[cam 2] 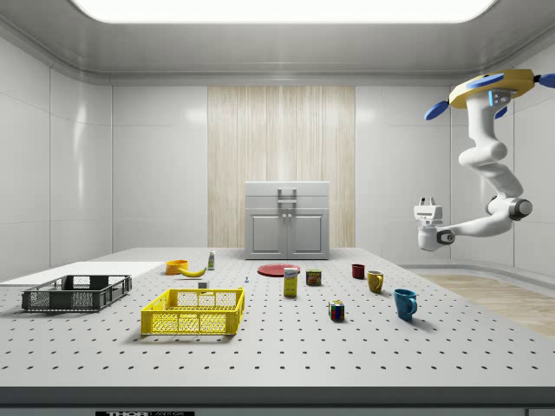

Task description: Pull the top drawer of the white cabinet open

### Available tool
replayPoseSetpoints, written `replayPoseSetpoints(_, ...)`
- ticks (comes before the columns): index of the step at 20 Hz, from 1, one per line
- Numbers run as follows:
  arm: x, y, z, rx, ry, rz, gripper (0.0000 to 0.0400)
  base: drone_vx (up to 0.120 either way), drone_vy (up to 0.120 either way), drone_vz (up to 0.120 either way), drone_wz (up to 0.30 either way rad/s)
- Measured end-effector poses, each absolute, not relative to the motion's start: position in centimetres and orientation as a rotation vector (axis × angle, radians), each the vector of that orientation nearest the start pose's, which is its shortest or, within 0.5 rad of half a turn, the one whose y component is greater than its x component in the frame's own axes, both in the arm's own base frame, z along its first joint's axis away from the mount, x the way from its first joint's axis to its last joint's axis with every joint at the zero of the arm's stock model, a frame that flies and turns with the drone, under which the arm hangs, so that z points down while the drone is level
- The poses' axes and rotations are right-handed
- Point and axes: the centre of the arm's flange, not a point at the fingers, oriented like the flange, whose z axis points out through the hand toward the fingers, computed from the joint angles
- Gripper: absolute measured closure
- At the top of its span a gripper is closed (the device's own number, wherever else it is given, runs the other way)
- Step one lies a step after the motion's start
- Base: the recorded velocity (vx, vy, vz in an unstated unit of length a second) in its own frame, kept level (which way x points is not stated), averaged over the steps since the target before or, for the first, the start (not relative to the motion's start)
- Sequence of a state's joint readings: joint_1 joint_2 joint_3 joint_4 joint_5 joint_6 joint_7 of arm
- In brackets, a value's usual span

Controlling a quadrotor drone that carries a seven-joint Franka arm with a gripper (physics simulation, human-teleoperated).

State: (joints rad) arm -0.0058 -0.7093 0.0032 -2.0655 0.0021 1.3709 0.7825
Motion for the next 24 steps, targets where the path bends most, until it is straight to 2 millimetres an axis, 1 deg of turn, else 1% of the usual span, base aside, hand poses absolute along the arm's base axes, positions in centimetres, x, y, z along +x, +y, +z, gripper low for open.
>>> replayPoseSetpoints(5,30.4,0.0,68.9,-2.896,1.2,-0.027,0.0095,0.12,-0.12,0.12,0.0)
replayPoseSetpoints(12,30.4,0.0,69.1,-2.894,1.199,-0.035,0.0095,0.12,-0.12,0.12,0.0)
replayPoseSetpoints(16,30.4,-0.1,69.1,-2.88,1.194,-0.03,0.0095,0.01,-0.12,0.0,0.0)
replayPoseSetpoints(17,30.4,-1.3,69.0,-2.769,1.151,0.048,0.0094,0.0,-0.12,0.0,0.0)
replayPoseSetpoints(18,30.4,-3.0,68.6,-2.623,1.09,0.142,0.0092,0.0,-0.12,0.0,0.0)
replayPoseSetpoints(20,30.4,-5.8,67.1,-2.347,0.974,0.294,0.0089,0.0,-0.12,0.0,0.0)
replayPoseSetpoints(22,30.6,-7.6,65.4,-2.119,0.869,0.408,0.0088,0.0,-0.12,0.0,0.0)
replayPoseSetpoints(24,30.7,-8.7,63.7,-1.943,0.786,0.486,0.0089,0.0,-0.12,0.0,0.0)
